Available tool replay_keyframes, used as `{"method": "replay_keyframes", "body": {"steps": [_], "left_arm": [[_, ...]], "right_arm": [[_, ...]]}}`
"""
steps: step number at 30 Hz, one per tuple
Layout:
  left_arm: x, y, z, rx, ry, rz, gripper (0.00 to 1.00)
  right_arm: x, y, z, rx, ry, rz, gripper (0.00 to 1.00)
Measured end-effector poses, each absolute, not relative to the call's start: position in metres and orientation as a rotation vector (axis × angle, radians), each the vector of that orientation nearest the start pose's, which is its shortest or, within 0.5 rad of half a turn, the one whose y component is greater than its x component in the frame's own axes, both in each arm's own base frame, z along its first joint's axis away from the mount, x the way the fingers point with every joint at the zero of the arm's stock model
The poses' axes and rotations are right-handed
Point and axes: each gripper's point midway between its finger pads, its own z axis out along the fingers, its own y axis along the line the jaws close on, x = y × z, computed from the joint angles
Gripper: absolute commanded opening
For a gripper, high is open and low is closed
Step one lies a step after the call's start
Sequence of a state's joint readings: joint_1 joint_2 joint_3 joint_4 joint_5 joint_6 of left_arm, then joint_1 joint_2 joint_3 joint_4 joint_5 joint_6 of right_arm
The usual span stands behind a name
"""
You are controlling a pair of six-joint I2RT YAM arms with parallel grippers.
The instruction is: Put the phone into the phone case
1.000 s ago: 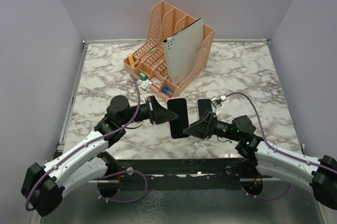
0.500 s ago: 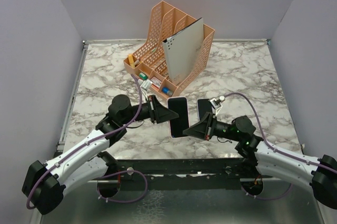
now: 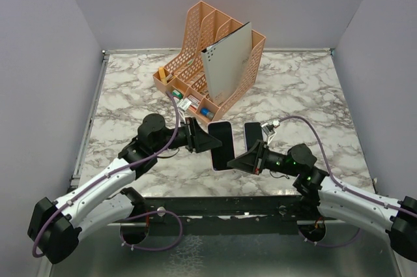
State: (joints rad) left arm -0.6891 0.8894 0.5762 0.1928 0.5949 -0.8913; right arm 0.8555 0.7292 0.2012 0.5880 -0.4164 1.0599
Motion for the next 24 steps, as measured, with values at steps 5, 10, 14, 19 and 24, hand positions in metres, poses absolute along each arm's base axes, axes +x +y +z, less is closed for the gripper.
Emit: {"method": "replay_keyframes", "body": {"steps": [5, 10, 14, 19, 24], "left_arm": [[0.153, -0.288, 0.263, 0.280, 1.916, -1.649, 0.45], [0.154, -0.285, 0.275, 0.242, 1.877, -1.665, 0.45], [0.156, -0.284, 0.280, 0.219, 1.858, -1.663, 0.47], [0.161, -0.283, 0.281, 0.192, 1.850, -1.648, 0.49], [0.166, -0.282, 0.281, 0.164, 1.844, -1.629, 0.40]], "right_arm": [[0.109, 0.284, 0.212, -0.271, 1.776, 1.736, 0.01], [0.108, 0.283, 0.218, -0.309, 1.732, 1.731, 0.00], [0.105, 0.282, 0.218, -0.331, 1.716, 1.737, 0.01], [0.101, 0.281, 0.214, -0.348, 1.714, 1.749, 0.01], [0.097, 0.281, 0.211, -0.368, 1.720, 1.761, 0.00]]}}
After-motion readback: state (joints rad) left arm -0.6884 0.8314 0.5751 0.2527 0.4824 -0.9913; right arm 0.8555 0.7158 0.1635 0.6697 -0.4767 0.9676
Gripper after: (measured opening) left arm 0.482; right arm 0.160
